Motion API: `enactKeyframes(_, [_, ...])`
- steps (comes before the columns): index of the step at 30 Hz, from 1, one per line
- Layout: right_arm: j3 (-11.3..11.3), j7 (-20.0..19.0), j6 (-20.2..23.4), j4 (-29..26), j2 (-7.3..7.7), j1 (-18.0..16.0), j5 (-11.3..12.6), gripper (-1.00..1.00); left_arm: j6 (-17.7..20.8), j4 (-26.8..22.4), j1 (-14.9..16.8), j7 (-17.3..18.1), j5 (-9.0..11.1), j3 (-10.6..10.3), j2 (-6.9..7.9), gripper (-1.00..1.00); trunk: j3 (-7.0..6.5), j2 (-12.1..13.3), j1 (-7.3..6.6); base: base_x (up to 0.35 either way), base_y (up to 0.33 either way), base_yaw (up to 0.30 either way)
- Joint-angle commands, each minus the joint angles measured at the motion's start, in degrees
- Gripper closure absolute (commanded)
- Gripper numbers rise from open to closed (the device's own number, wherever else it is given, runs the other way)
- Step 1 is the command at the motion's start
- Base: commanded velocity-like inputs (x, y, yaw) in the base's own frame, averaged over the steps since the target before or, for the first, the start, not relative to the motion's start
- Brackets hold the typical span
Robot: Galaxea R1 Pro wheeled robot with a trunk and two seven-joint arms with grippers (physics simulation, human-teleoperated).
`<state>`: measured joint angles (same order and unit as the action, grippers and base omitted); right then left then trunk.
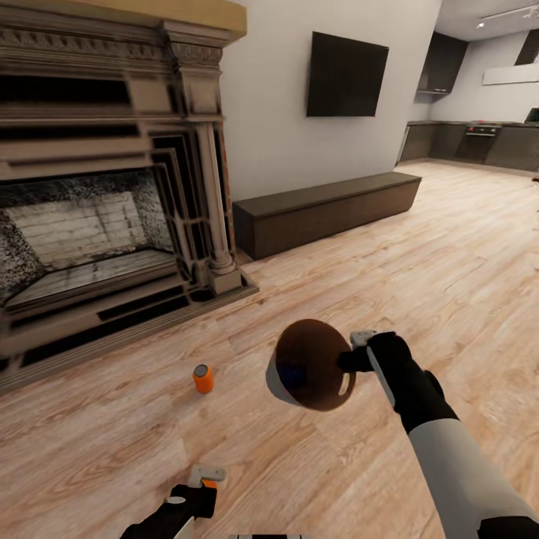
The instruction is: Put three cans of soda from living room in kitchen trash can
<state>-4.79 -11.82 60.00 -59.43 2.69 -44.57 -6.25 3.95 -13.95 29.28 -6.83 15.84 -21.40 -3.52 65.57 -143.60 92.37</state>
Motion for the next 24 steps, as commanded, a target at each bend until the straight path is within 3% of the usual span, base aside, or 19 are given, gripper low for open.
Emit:
enactKeyframes(1, [0.0,0.0,0.0,0.0,0.08,0.0,-2.1,1.0,0.0,0.0,0.0,0.0,0.0,0.0,0.01,1.0,-0.23,0.0,-0.02,0.0,0.0,0.0])
enactKeyframes(21, [-0.2,0.0,0.0,-0.1,0.16,0.1,-2.1,1.0,-0.4,0.0,0.0,0.0,-0.2,0.0,0.09,1.0,-4.66,0.3,-0.54,0.0,0.0,0.0])
enactKeyframes(24, [-0.2,0.0,0.0,-0.1,0.17,0.1,-2.1,1.0,-0.5,0.0,0.0,1.3,-0.1,0.1,0.09,1.0,-5.32,0.3,-0.61,0.0,0.0,0.0])
